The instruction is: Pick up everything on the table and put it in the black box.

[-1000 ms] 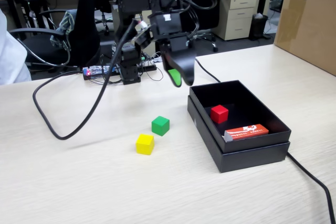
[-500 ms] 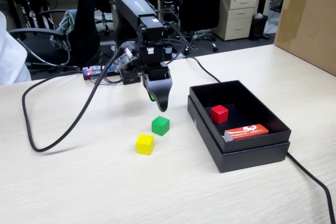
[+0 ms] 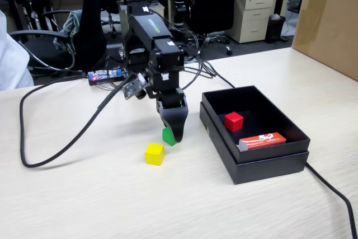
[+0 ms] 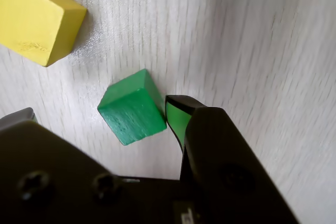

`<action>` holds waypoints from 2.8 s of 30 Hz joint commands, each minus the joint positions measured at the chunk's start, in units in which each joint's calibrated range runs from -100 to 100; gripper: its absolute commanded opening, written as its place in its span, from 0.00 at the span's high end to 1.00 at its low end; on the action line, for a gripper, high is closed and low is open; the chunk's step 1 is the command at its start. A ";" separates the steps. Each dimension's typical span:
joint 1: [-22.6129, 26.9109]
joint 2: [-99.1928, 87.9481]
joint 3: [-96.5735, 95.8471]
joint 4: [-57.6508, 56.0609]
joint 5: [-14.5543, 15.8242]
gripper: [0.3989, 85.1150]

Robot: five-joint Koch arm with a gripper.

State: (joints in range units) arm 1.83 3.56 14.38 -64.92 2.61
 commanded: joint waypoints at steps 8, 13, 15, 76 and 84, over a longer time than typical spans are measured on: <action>0.00 3.15 3.94 0.43 0.00 0.52; -0.20 3.84 4.12 0.43 0.63 0.85; -0.24 2.81 4.93 0.43 1.12 0.99; 5.76 -16.58 29.05 -6.22 3.27 0.54; -0.78 -29.32 3.76 -5.62 2.20 0.42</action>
State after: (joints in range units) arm 2.56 -21.04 18.67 -71.20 5.45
